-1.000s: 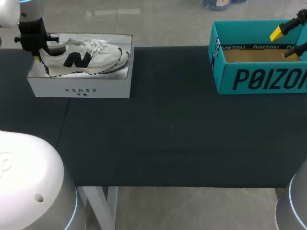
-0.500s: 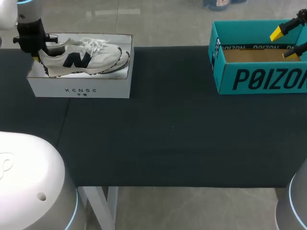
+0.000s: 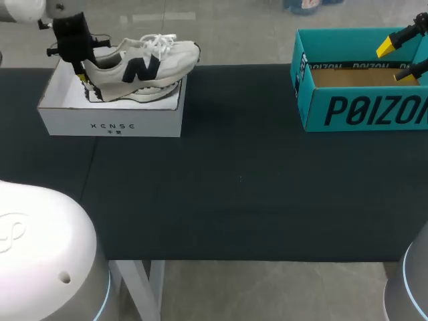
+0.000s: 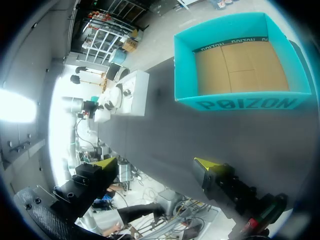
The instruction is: Take the shoe out of the shoebox, open the shoe tongue, remove and reinsert the insole, then place the shoe into the shoebox
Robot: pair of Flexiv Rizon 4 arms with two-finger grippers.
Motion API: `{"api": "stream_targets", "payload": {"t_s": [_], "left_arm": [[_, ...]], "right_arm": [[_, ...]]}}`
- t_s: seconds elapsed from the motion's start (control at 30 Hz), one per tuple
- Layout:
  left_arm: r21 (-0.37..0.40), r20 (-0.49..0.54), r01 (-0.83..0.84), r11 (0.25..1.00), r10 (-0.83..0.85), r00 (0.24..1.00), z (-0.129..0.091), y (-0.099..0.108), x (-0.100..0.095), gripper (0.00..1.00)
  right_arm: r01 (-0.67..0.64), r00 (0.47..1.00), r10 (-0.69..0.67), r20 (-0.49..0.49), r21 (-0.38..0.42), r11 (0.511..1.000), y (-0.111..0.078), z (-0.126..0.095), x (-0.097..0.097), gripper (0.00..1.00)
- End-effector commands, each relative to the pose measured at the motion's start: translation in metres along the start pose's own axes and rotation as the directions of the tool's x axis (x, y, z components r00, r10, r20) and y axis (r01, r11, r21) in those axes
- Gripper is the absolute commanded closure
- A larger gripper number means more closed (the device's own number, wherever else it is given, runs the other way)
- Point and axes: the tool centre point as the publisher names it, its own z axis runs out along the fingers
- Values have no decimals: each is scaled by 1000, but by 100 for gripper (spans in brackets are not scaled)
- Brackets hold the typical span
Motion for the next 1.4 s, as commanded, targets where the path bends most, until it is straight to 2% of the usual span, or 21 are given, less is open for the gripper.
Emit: {"api": "stream_targets", "payload": {"t_s": [0.03, 0.1, 0.13, 0.2, 0.23, 0.33, 0.47, 0.53, 0.57, 0.6, 0.67, 0.87, 0.97, 1.0, 1.13, 1.4], "left_arm": [[10, -62, -19, 1000, 20, 998, -2, -20, -37, 100], [13, -121, -16, 1000, 18, 992, -1, -32, -55, 100], [9, -97, -27, 1000, 28, 995, -1, -39, -64, 100], [-12, -132, -18, 1000, 16, 991, -2, -50, -80, 100], [-17, -93, -38, 999, 36, 995, -4, -57, -87, 100], [-43, -140, -27, 999, 21, 990, -1, -74, -108, 100], [-68, -179, -22, 997, 9, 984, 8, -94, -132, 100], [-65, -133, -47, 997, 38, 990, 12, -104, -140, 100], [-89, -158, -52, 995, 37, 987, 14, -109, -145, 100], [-86, -125, -90, 992, 79, 989, 16, -115, -150, 100], [-111, -150, -138, 984, 120, 981, 21, -128, -162, 100], [-120, -133, -180, 976, 164, 978, 37, -152, -177, 100], [-107, -120, -191, 976, 178, 977, 53, -161, -185, 100], [-110, -161, -180, 977, 161, 974, 60, -163, -188, 100], [-108, -117, -227, 968, 214, 970, 77, -177, -199, 100], [-84, -149, -248, 965, 234, 961, 111, -200, -207, 100]], "right_arm": [[-1, 1000, 1, 2, 1, 1000, 0, 0, 0, 0], [-1, 1000, 1, 2, 1, 1000, 0, 0, 0, 0], [-1, 1000, 1, 2, 1, 1000, 0, 0, 0, 0], [-1, 1000, 1, 2, 1, 1000, 0, 0, 0, 0], [-1, 1000, 1, 2, 1, 1000, 0, 0, 0, 0], [-1, 1000, 1, 2, 1, 1000, 0, 0, 0, 0], [-1, 1000, 1, 2, 1, 1000, 0, 0, 0, 0], [-1, 1000, 1, 2, 1, 1000, 0, 0, 0, 0], [-1, 1000, 1, 2, 1, 1000, 0, 0, 0, 0], [-1, 1000, 1, 2, 1, 1000, 0, 0, 0, 0], [-1, 1000, 1, 2, 1, 1000, 0, 0, 0, 0], [-1, 1000, 1, 2, 1, 1000, 0, 0, 0, 0], [-1, 1000, 1, 2, 1, 1000, 0, 0, 0, 0], [-1, 1000, 1, 2, 1, 1000, 0, 0, 0, 0], [-1, 1000, 1, 2, 1, 1000, 0, 0, 0, 0], [-1, 1000, 1, 2, 1, 1000, 0, 0, 0, 0]]}}
